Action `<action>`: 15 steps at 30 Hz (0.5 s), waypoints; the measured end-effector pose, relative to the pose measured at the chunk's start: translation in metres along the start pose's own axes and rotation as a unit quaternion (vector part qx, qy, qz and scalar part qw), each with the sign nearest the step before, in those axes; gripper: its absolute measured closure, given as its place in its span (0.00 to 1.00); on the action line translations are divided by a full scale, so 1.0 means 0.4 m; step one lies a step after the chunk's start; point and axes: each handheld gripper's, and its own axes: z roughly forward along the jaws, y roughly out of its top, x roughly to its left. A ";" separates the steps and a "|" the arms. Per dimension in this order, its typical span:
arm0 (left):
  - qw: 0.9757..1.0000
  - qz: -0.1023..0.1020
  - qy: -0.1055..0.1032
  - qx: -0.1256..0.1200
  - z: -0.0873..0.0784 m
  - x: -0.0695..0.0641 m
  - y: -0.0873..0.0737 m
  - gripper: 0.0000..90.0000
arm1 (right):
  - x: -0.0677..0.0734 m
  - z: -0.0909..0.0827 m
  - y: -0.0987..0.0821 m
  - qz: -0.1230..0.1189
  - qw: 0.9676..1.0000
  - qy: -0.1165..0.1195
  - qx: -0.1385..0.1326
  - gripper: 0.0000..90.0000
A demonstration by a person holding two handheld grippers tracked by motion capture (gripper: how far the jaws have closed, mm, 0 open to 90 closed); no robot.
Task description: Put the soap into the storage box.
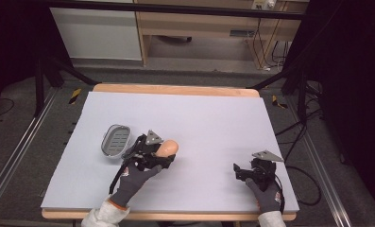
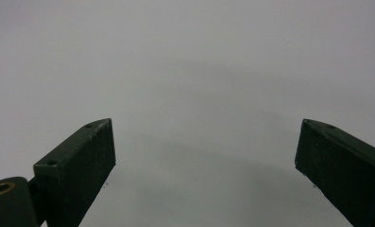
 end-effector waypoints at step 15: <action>1.000 -0.013 0.008 -0.014 -0.065 0.039 -0.036 0.35 | 0.000 0.000 -0.001 0.000 1.000 -0.001 0.001 0.07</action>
